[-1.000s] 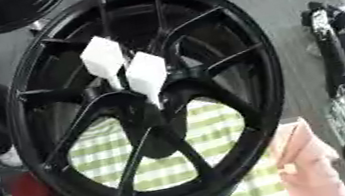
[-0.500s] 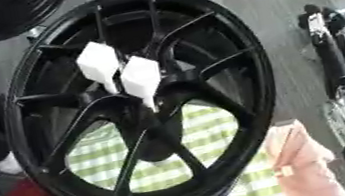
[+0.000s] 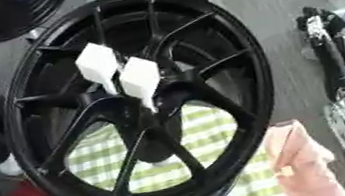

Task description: Pull the pin out of the wheel hub.

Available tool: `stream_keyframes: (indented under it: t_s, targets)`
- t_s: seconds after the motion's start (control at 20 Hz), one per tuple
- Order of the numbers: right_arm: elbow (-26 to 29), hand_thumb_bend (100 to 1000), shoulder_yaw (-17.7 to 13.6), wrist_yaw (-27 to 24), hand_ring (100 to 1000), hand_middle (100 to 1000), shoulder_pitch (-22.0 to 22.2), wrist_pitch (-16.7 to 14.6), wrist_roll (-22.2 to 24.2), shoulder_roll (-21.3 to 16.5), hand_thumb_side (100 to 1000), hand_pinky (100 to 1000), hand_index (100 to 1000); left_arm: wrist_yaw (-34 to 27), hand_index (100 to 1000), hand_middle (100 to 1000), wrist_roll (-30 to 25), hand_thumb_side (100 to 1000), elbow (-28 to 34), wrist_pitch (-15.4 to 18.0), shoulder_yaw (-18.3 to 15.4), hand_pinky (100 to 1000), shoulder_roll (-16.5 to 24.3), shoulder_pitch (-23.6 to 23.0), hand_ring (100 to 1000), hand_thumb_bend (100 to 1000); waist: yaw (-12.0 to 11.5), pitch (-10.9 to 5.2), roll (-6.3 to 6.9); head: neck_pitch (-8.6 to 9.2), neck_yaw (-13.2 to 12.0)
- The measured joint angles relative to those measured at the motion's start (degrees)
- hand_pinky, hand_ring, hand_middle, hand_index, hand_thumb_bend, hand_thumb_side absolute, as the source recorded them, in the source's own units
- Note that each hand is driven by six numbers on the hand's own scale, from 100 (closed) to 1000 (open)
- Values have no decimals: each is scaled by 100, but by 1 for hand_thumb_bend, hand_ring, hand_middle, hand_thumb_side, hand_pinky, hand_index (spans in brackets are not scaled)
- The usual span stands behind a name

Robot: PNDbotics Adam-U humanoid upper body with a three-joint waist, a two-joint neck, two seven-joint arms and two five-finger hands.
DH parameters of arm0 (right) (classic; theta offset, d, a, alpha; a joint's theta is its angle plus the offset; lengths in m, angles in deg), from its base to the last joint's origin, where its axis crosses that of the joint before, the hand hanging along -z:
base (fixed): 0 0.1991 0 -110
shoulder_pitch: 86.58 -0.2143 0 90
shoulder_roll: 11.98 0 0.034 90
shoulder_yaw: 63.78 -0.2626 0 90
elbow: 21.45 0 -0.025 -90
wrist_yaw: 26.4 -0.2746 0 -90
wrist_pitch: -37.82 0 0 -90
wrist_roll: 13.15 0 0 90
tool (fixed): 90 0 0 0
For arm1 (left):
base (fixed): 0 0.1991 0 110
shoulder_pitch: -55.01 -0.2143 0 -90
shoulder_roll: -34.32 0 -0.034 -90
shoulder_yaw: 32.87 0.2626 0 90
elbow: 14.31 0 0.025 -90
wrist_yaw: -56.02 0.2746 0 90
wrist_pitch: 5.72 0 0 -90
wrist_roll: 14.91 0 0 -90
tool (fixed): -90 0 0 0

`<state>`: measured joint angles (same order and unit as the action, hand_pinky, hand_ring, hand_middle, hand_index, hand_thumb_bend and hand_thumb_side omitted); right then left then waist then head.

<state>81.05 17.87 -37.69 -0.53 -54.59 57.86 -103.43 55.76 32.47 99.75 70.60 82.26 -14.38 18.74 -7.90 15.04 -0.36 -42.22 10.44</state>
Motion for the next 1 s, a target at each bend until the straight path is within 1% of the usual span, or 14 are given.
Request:
stream_keyframes:
  t_s: [0.2, 0.3, 0.35, 0.5, 0.65, 0.85, 1.0]
  targets:
    - [-2, 100, 28, 4, 816, 684, 1, 9, 9, 0, 701, 944, 777, 97, 883, 861, -316, 753, -98, -147, 356, 782, -279, 376, 850, 329, -5, 0, 11, 1, 0]
    - [-4, 100, 29, 5, 816, 684, 1, 9, 10, 0, 705, 944, 777, 113, 888, 853, -373, 714, -156, -184, 465, 784, -355, 434, 849, 366, -6, 0, 16, -2, 0]
    - [-9, 100, 29, 8, 816, 684, 1, 9, 10, 0, 707, 944, 777, 114, 887, 850, -379, 714, -180, -201, 509, 782, -378, 437, 848, 367, -8, 1, 19, -3, 0]
    - [-20, 100, 29, 25, 816, 684, 1, 11, 11, 1, 709, 944, 777, 94, 888, 848, -288, 717, -164, -315, 596, 778, -389, 437, 844, 355, -13, 5, 20, -5, 18]
    - [-22, 100, 32, 42, 816, 684, -4, 13, 14, 2, 710, 945, 777, 31, 887, 847, -149, 717, -56, -519, 692, 775, -389, 446, 842, 348, -19, 25, 24, -37, 34]
    - [-36, 100, 47, 49, 816, 684, -5, 24, 26, 4, 717, 945, 777, 3, 894, 857, 50, 718, -4, -807, 864, 778, -427, 532, 846, 336, -19, 40, 33, -58, 46]
    - [-58, 100, 64, 54, 816, 684, -6, 32, 34, 16, 719, 945, 778, 1, 902, 860, 184, 702, 0, -952, 977, 783, -515, 636, 848, 341, -19, 66, 49, -83, 46]
